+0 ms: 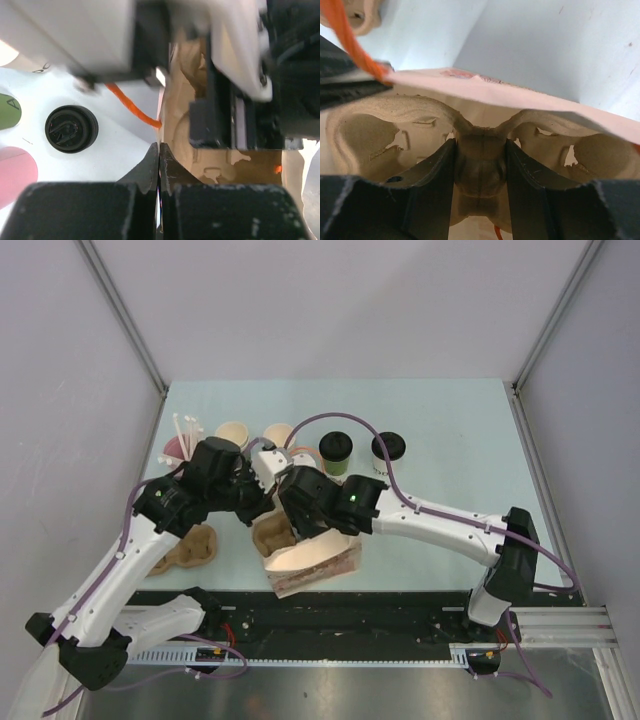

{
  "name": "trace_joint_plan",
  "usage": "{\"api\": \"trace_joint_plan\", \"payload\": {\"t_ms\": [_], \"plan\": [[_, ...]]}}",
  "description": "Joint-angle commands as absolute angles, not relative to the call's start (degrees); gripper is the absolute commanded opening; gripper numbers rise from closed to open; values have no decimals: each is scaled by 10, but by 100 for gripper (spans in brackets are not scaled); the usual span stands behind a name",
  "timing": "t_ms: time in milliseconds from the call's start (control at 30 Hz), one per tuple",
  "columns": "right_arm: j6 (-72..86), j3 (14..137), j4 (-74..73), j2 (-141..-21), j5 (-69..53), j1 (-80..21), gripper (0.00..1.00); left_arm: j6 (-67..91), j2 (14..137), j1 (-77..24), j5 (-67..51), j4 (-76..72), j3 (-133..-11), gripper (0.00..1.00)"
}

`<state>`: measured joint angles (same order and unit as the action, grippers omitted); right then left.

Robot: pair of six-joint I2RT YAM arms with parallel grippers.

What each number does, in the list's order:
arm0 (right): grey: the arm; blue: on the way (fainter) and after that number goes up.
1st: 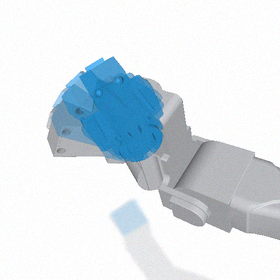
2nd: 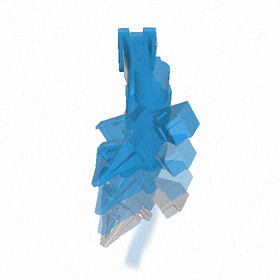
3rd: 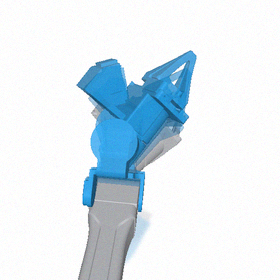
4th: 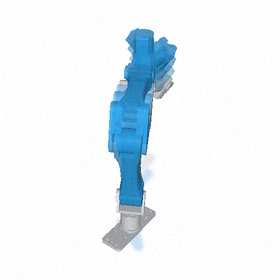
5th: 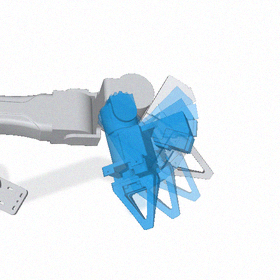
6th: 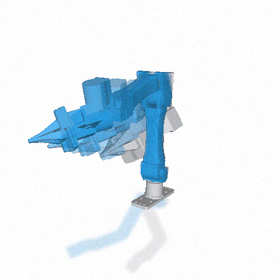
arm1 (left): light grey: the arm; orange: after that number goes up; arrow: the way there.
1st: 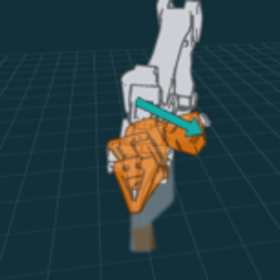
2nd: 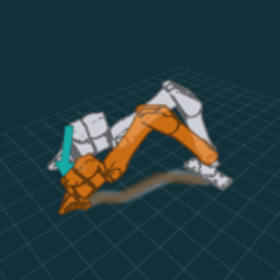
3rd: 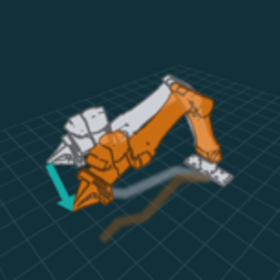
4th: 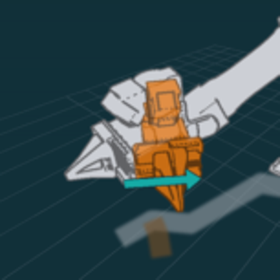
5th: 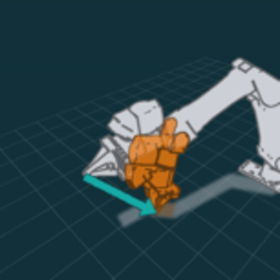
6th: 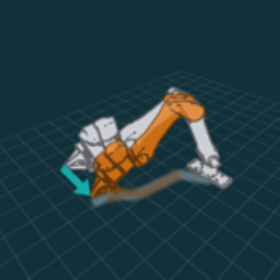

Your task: Pack the takeout coffee

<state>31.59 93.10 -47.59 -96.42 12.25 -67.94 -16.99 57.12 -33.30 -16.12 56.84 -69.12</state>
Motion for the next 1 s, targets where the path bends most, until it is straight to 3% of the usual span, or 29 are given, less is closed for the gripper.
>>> {"api": "trace_joint_plan", "payload": {"t_ms": [0,167,567,733,967], "plan": [[352,905,-482,-937,172,-721,0,-113,577,-334,-120,550,-709,0],[337,903,-497,-926,237,-753,0,-96,584,-327,-101,537,-701,0],[283,883,-506,-922,245,-807,0,-89,595,-316,-94,526,-706,0],[314,881,-491,-937,173,-755,0,-91,573,-316,-202,526,-700,0],[360,884,-479,-966,137,-713,6,-90,568,-316,-224,524,-688,0]]}}
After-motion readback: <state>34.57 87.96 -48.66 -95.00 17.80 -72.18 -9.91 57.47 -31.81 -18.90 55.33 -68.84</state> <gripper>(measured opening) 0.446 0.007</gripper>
